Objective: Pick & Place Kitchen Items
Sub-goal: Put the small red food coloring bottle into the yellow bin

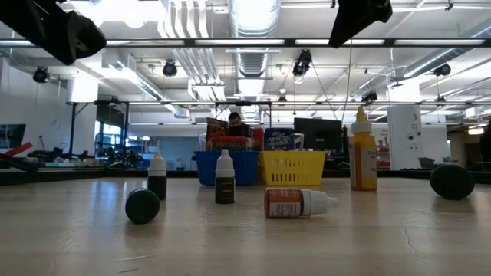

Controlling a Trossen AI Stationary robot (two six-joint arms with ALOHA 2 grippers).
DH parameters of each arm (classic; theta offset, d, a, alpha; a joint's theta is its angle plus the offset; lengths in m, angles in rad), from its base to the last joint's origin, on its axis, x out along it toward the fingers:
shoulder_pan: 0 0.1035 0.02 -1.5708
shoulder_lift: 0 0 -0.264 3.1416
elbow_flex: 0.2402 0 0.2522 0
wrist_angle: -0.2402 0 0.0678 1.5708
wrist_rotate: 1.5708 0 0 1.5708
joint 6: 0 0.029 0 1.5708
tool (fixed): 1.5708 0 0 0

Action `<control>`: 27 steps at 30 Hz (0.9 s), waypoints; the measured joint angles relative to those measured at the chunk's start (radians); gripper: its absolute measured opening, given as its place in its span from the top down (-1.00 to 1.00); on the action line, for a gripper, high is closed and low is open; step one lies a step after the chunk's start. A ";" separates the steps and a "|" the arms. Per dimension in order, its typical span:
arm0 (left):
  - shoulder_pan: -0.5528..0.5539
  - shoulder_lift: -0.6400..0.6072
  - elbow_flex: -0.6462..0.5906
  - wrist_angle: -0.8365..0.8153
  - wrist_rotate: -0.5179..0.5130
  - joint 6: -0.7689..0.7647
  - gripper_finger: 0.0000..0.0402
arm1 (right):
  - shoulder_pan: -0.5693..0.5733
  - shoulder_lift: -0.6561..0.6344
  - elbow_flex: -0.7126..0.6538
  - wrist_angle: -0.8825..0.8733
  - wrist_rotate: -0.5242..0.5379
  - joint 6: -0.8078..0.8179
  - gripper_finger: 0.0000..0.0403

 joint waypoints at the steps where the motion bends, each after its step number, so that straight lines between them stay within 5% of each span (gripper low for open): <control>1: 0.000 0.000 0.006 -0.022 0.000 -0.001 0.19 | 0.000 0.000 0.000 0.000 0.000 0.000 0.64; 19: -0.087 0.083 0.066 -0.103 -0.030 0.032 0.22 | -0.007 0.000 0.000 -0.001 0.001 -0.007 0.81; 27: -0.071 0.209 0.065 0.085 -0.233 0.152 0.21 | -0.008 0.000 0.000 0.001 0.003 -0.012 0.74</control>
